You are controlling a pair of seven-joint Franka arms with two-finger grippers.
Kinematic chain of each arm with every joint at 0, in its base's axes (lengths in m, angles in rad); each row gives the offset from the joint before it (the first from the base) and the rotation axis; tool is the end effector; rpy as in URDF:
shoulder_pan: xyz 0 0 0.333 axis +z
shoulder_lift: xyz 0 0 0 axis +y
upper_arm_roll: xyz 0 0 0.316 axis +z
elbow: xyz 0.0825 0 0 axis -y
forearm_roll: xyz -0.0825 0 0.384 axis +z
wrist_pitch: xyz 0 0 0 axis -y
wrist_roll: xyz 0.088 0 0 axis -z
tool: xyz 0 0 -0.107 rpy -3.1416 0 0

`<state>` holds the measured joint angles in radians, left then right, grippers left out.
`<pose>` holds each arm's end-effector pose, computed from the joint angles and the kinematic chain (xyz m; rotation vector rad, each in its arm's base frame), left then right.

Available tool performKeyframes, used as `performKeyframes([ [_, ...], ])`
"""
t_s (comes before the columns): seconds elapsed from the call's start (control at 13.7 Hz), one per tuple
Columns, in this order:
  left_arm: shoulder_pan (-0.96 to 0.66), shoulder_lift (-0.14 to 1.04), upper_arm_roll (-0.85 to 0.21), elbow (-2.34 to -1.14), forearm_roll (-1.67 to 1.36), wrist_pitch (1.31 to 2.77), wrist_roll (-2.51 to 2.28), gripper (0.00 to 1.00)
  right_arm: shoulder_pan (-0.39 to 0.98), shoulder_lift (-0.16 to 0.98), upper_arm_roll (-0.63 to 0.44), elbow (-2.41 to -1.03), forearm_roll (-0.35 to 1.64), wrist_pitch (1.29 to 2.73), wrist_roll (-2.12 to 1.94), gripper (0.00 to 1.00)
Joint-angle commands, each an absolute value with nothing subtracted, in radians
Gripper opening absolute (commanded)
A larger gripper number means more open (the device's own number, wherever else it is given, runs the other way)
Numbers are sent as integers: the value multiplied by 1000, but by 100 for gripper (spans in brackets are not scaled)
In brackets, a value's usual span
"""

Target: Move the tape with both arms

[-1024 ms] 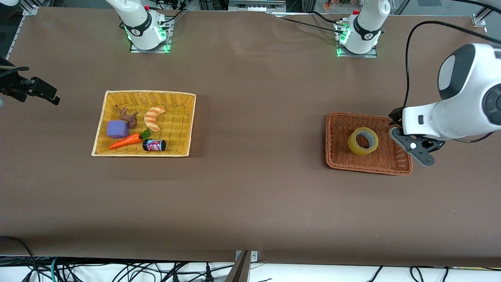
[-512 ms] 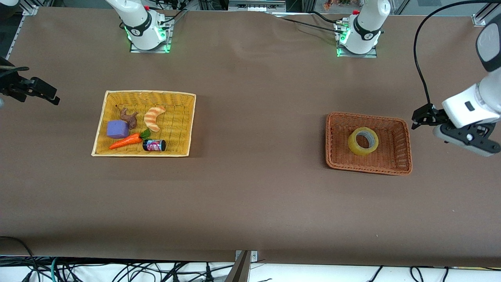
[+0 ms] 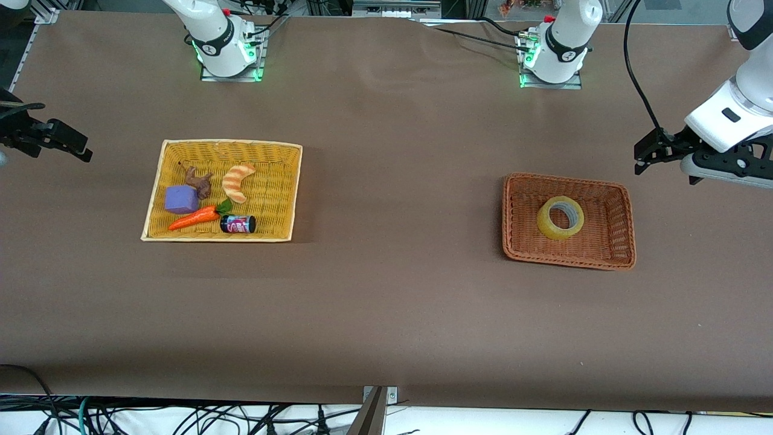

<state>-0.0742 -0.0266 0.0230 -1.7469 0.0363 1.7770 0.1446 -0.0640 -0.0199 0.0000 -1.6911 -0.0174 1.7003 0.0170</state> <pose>0.5594 -0.0254 0.5737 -3.0869 0.3132 -0.0853 0.5564 -0.0373 0.5898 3.1209 -0.1233 0.0448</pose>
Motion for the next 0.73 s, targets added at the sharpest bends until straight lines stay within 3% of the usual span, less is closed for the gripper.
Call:
performKeyframes([
  [0.0,-97,-38,32,-1732,26,1717,133,100,-61,-11,-6,-1669,-3,1687,6,100],
  [0.66,-92,-25,29,-1694,18,1641,141,100,-61,-11,-6,-1667,-3,1687,6,100],
])
